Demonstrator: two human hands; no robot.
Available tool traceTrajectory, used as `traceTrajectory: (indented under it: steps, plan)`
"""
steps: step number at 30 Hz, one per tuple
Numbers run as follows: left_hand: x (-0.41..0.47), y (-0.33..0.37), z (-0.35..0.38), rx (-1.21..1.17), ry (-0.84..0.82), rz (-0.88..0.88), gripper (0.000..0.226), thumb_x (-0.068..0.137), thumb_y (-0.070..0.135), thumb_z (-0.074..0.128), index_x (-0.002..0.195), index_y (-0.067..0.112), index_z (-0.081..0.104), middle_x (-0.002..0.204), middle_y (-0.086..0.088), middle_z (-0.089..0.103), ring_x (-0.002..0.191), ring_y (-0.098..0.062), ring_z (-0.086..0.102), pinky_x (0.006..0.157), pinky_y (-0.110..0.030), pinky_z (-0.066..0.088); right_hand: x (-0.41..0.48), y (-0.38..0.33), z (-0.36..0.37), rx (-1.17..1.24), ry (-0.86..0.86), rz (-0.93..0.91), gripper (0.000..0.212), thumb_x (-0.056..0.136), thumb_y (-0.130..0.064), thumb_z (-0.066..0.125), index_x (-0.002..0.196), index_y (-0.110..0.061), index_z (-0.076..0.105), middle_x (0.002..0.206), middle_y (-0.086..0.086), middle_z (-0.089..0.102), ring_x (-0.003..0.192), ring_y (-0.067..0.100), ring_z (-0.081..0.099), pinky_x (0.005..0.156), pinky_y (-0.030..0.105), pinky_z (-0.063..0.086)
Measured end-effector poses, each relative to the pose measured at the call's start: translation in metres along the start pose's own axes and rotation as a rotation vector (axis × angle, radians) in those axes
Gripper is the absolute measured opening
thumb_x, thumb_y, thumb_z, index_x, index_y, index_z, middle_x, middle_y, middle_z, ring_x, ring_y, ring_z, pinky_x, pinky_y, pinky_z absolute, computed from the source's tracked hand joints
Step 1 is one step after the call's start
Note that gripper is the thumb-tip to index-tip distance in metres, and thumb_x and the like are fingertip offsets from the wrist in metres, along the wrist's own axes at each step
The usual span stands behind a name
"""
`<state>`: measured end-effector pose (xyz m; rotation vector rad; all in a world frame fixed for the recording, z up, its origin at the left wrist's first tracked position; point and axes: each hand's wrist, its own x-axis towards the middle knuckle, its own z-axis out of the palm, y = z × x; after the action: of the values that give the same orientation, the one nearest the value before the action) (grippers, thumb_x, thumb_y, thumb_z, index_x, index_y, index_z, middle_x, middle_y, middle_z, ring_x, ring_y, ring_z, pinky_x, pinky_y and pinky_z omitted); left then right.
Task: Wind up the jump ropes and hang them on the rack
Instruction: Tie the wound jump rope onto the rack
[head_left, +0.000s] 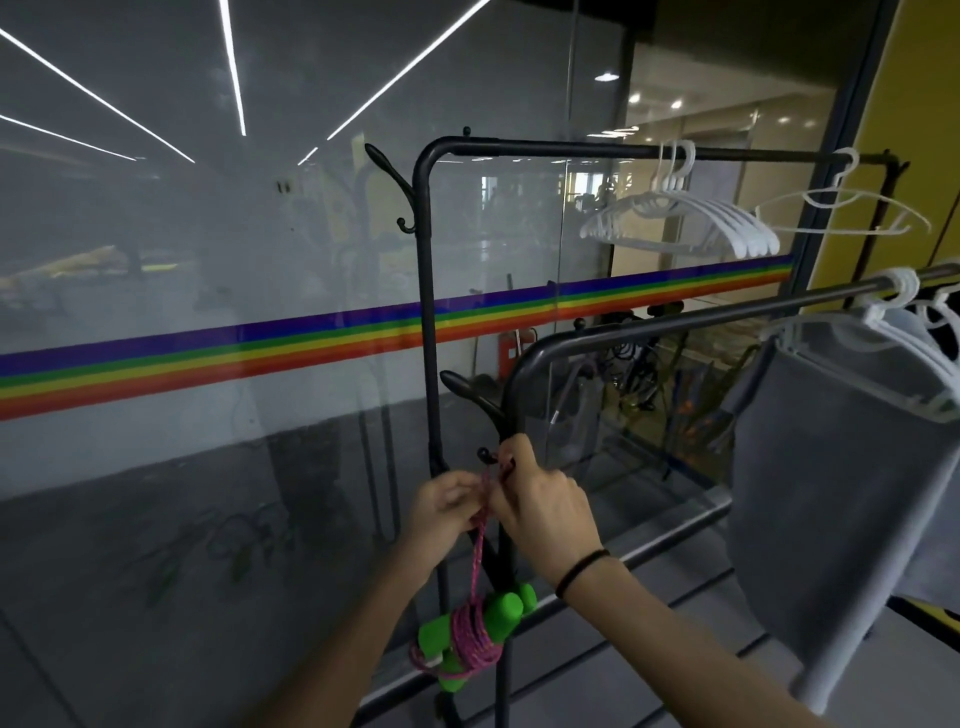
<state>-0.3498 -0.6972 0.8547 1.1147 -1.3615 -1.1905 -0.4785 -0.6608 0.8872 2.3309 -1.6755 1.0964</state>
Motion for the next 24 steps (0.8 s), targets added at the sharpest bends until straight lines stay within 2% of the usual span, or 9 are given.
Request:
traceTrajectory:
  steps: [4, 6, 8, 11, 14, 16, 19, 22, 24]
  plan:
    - [-0.011, 0.008, 0.003, -0.015, 0.072, 0.002, 0.019, 0.087, 0.004, 0.059, 0.104, -0.003, 0.061, 0.087, -0.006, 0.067, 0.079, -0.009, 0.065, 0.074, -0.020, 0.053, -0.007, -0.001, -0.009, -0.015, 0.021, -0.003, 0.033, 0.091, -0.039, 0.042, 0.118, -0.021, 0.036, 0.087, 0.005, 0.067, 0.082, 0.032, 0.064, 0.059, 0.031, 0.035]
    - [-0.018, 0.011, 0.002, 0.017, 0.149, 0.037, 0.017, 0.085, 0.004, 0.061, 0.102, 0.000, 0.063, 0.089, -0.006, 0.067, 0.084, -0.014, 0.063, 0.080, -0.026, 0.052, -0.011, -0.002, -0.014, 0.069, 0.037, 0.005, 0.029, 0.090, -0.035, 0.046, 0.114, -0.020, 0.041, 0.091, 0.004, 0.066, 0.082, 0.028, 0.064, 0.059, 0.032, 0.041]
    - [-0.029, 0.013, 0.002, 0.077, 0.220, 0.082, 0.015, 0.085, 0.004, 0.062, 0.099, 0.003, 0.065, 0.089, -0.003, 0.067, 0.083, -0.012, 0.063, 0.081, -0.025, 0.050, -0.020, -0.002, -0.017, 0.165, 0.002, 0.018, 0.019, 0.087, -0.025, 0.052, 0.103, -0.016, 0.048, 0.091, 0.005, 0.064, 0.083, 0.027, 0.062, 0.063, 0.037, 0.049]
    - [-0.052, 0.018, 0.001, 0.059, 0.324, 0.081, 0.011, 0.087, 0.006, 0.059, 0.096, 0.008, 0.066, 0.087, 0.000, 0.067, 0.082, -0.011, 0.063, 0.074, -0.020, 0.049, -0.041, -0.003, -0.019, 0.200, -0.117, 0.042, 0.012, 0.083, -0.018, 0.055, 0.094, -0.015, 0.052, 0.090, 0.006, 0.063, 0.084, 0.026, 0.061, 0.070, 0.039, 0.051]
    - [-0.089, 0.016, -0.001, -0.010, 0.372, 0.059, 0.012, 0.088, 0.008, 0.057, 0.083, 0.016, 0.066, 0.080, 0.001, 0.069, 0.072, -0.004, 0.065, 0.063, -0.013, 0.050, -0.064, -0.008, -0.016, 0.264, -0.226, 0.061, 0.008, 0.080, -0.016, 0.055, 0.087, -0.019, 0.055, 0.084, 0.003, 0.065, 0.080, 0.024, 0.063, 0.070, 0.037, 0.052]
    - [-0.117, 0.011, -0.007, -0.055, 0.412, 0.031, 0.017, 0.088, 0.007, 0.057, 0.078, 0.016, 0.067, 0.078, -0.001, 0.070, 0.074, -0.011, 0.066, 0.062, -0.013, 0.051, -0.076, -0.019, -0.014, 0.298, -0.289, 0.058, 0.007, 0.078, -0.017, 0.055, 0.080, -0.024, 0.055, 0.080, 0.002, 0.066, 0.076, 0.021, 0.064, 0.069, 0.036, 0.053]
    - [-0.160, 0.005, -0.019, -0.150, 0.452, -0.050, 0.020, 0.089, 0.003, 0.053, 0.076, 0.012, 0.066, 0.072, -0.003, 0.068, 0.068, -0.014, 0.064, 0.060, -0.014, 0.053, -0.098, -0.044, -0.007, 0.331, -0.376, 0.038, 0.014, 0.079, -0.019, 0.054, 0.070, -0.028, 0.051, 0.073, 0.001, 0.065, 0.073, 0.022, 0.064, 0.067, 0.032, 0.052]
    - [-0.200, 0.001, -0.038, -0.166, 0.488, -0.091, 0.022, 0.090, 0.002, 0.053, 0.075, 0.011, 0.066, 0.059, -0.001, 0.068, 0.055, -0.008, 0.064, 0.057, -0.015, 0.054, -0.121, -0.069, 0.000, 0.345, -0.451, -0.016, 0.029, 0.079, -0.013, 0.053, 0.058, -0.030, 0.042, 0.066, -0.007, 0.055, 0.070, 0.018, 0.058, 0.069, 0.034, 0.051]
    - [-0.225, 0.000, -0.052, -0.127, 0.512, -0.106, 0.022, 0.090, 0.003, 0.053, 0.074, 0.011, 0.066, 0.055, -0.002, 0.065, 0.048, -0.004, 0.061, 0.051, -0.013, 0.051, -0.136, -0.086, 0.005, 0.336, -0.477, -0.039, 0.030, 0.079, -0.012, 0.052, 0.057, -0.031, 0.041, 0.064, -0.011, 0.049, 0.071, 0.017, 0.056, 0.070, 0.035, 0.049]
